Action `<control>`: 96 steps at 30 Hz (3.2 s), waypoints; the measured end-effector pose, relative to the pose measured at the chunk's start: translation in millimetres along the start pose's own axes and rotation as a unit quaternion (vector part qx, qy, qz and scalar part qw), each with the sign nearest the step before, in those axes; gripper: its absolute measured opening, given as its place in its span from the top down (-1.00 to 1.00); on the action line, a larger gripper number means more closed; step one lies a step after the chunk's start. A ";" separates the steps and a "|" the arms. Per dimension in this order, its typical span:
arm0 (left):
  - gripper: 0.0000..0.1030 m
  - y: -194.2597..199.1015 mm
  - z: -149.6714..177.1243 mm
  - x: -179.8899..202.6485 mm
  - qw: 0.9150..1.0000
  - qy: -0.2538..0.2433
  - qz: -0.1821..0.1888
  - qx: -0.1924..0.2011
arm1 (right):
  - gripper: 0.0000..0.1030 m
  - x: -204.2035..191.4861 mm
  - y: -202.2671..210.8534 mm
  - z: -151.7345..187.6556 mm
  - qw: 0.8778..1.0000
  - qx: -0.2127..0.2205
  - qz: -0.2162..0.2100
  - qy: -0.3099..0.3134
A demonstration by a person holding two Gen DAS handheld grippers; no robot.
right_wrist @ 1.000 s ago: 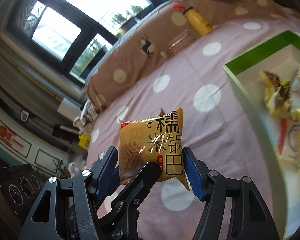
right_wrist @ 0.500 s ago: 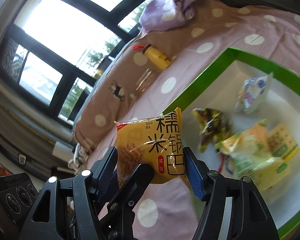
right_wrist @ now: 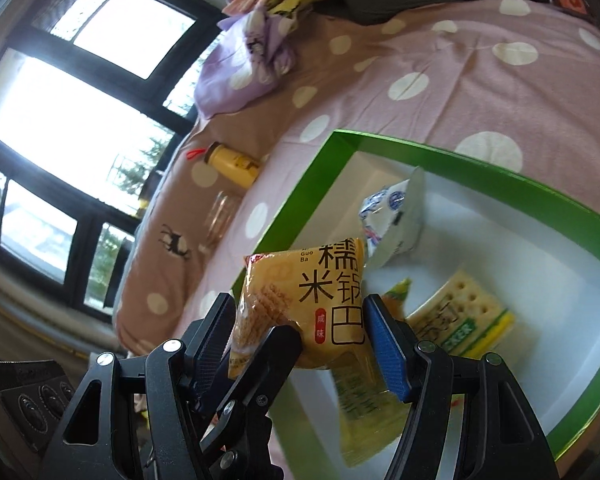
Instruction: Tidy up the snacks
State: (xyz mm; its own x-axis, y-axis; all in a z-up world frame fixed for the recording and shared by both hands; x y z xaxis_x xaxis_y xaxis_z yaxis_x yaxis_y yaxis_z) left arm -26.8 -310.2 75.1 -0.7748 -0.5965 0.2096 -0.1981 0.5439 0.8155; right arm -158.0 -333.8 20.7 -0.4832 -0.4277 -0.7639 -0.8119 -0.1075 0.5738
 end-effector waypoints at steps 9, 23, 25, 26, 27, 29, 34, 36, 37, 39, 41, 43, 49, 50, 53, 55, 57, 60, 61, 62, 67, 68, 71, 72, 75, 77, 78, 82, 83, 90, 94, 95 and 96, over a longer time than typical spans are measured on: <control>0.17 -5.0 0.4 -2.6 1.000 0.014 -0.019 -0.014 | -0.34 8.2 -2.3 -1.3 1.000 -0.002 0.015 -0.014; -0.49 49.5 22.3 -44.2 0.995 0.059 -0.072 0.024 | -0.34 -9.3 2.4 5.3 1.000 0.019 0.025 0.004; -0.57 62.8 32.4 -59.6 0.992 0.079 -0.092 0.031 | -0.38 -15.4 2.3 7.7 0.999 0.019 0.027 0.012; -0.58 67.8 37.0 -66.7 0.991 0.088 -0.099 0.033 | -0.41 -18.7 1.9 9.1 0.999 0.019 0.027 0.016; -0.58 74.4 44.0 -76.6 0.988 0.100 -0.109 0.035 | -0.43 -22.1 1.6 10.5 0.999 0.019 0.024 0.021; -0.62 85.0 56.7 -94.2 0.984 0.123 -0.123 0.041 | -0.43 -29.3 1.8 14.4 0.999 0.022 0.018 0.035; -0.63 104.2 94.8 -146.0 0.967 0.211 -0.138 0.044 | -0.44 -53.4 -4.3 26.8 0.997 0.014 0.001 0.076; -0.62 111.1 107.2 -166.3 0.956 0.245 -0.157 0.041 | -0.44 -64.3 -9.0 34.7 0.996 0.005 0.002 0.094; -0.62 114.9 111.5 -176.1 0.951 0.259 -0.165 0.037 | -0.44 -70.7 -12.2 39.7 0.994 -0.001 0.002 0.106; -0.63 124.1 116.8 -192.4 0.944 0.285 -0.162 0.035 | -0.45 -82.4 -19.6 49.2 0.992 -0.019 -0.004 0.126; -0.76 134.9 122.5 -205.7 0.940 0.304 -0.150 0.044 | -0.47 -95.0 -29.4 60.0 0.988 -0.046 -0.021 0.147; -0.90 145.7 129.4 -216.9 0.932 0.324 -0.154 0.058 | -0.56 -107.4 -38.6 72.3 0.982 -0.071 -0.036 0.169; -0.90 159.0 146.3 -241.3 0.914 0.356 -0.188 0.051 | -0.64 -134.6 -65.2 105.0 0.968 -0.114 -0.031 0.220; -0.90 158.8 149.9 -246.1 0.911 0.364 -0.189 0.045 | -0.66 -137.6 -70.3 109.3 0.966 -0.122 -0.032 0.224; -0.90 163.2 160.4 -260.0 0.900 0.390 -0.192 0.039 | -0.73 -144.8 -87.7 124.9 0.958 -0.157 -0.046 0.234; -0.90 163.9 166.0 -266.9 0.898 0.395 -0.191 0.034 | -0.73 -149.1 -102.3 137.5 0.951 -0.191 -0.056 0.238; -0.90 158.9 171.4 -273.7 0.898 0.398 -0.185 0.019 | -0.73 -152.4 -115.0 147.6 0.945 -0.216 -0.062 0.236; -0.90 144.6 180.9 -284.5 0.896 0.405 -0.178 -0.017 | -0.73 -158.0 -131.7 160.4 0.938 -0.241 -0.060 0.240; -0.90 140.5 183.6 -287.5 0.895 0.408 -0.180 -0.027 | -0.73 -160.1 -137.2 164.5 0.935 -0.249 -0.060 0.246; -0.90 136.6 186.3 -290.5 0.893 0.412 -0.180 -0.035 | -0.73 -161.9 -142.1 168.5 0.931 -0.257 -0.059 0.251; -0.90 120.2 193.3 -296.5 0.891 0.413 -0.180 -0.065 | -0.73 -162.3 -162.0 182.9 0.919 -0.291 -0.052 0.260; -0.90 117.0 194.2 -296.7 0.891 0.411 -0.179 -0.070 | -0.73 -162.2 -165.2 184.2 0.918 -0.295 -0.052 0.259; -0.90 110.5 196.8 -300.4 0.888 0.414 -0.183 -0.082 | -0.73 -161.4 -174.0 186.6 0.915 -0.311 -0.054 0.253; -0.90 109.8 197.5 -301.7 0.887 0.416 -0.183 -0.082 | -0.73 -160.8 -177.3 187.9 0.913 -0.318 -0.053 0.250; -0.90 108.4 196.1 -303.3 0.890 0.418 -0.165 -0.075 | -0.73 -157.9 -184.1 188.5 0.913 -0.326 -0.052 0.240; -0.90 106.0 193.3 -302.0 0.895 0.413 -0.156 -0.069 | -0.73 -157.2 -187.6 186.9 0.915 -0.324 -0.055 0.234; -0.90 104.0 191.2 -299.6 0.896 0.411 -0.154 -0.069 | -0.73 -156.9 -189.6 186.2 0.915 -0.324 -0.055 0.233; -0.88 100.6 183.1 -291.0 0.905 0.393 -0.152 -0.060 | -0.73 -156.1 -203.2 186.3 0.912 -0.335 -0.054 0.230; -0.82 99.5 180.9 -289.1 0.908 0.387 -0.153 -0.057 | -0.72 -156.3 -208.2 187.0 0.910 -0.342 -0.051 0.229; -0.32 82.1 167.4 -282.2 0.922 0.355 -0.147 -0.053 | -0.68 -165.9 -229.3 191.7 0.902 -0.352 -0.047 0.244; 0.03 72.1 160.0 -278.6 0.932 0.336 -0.129 -0.050 | -0.52 -171.3 -236.4 194.4 0.897 -0.353 -0.039 0.264; 0.16 70.0 158.1 -277.1 0.934 0.330 -0.126 -0.050 | -0.45 -171.0 -237.3 194.1 0.896 -0.354 -0.036 0.266; 0.22 68.0 155.9 -274.9 0.937 0.324 -0.121 -0.048 | -0.35 -170.1 -238.3 193.8 0.895 -0.357 -0.034 0.265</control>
State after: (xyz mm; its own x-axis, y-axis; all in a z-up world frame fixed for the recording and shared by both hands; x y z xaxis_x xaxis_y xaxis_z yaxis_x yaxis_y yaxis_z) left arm 79.2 -17.2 -11.2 -0.1811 -0.9455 0.2705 -0.2422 0.3094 0.9196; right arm 54.1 -61.5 -43.4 -0.0642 -0.7439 -0.6652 -0.3267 -0.6142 0.7184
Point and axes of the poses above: each gripper's, at about its wrist camera, not at the fingertips, and y roughly against the way its jaws point, x to its right, z to its underside, the point moved 4 cm from there along -y, roughly the way its jaws point, and after that the axes turned 14 degrees about -x, right-handed, at the moved point
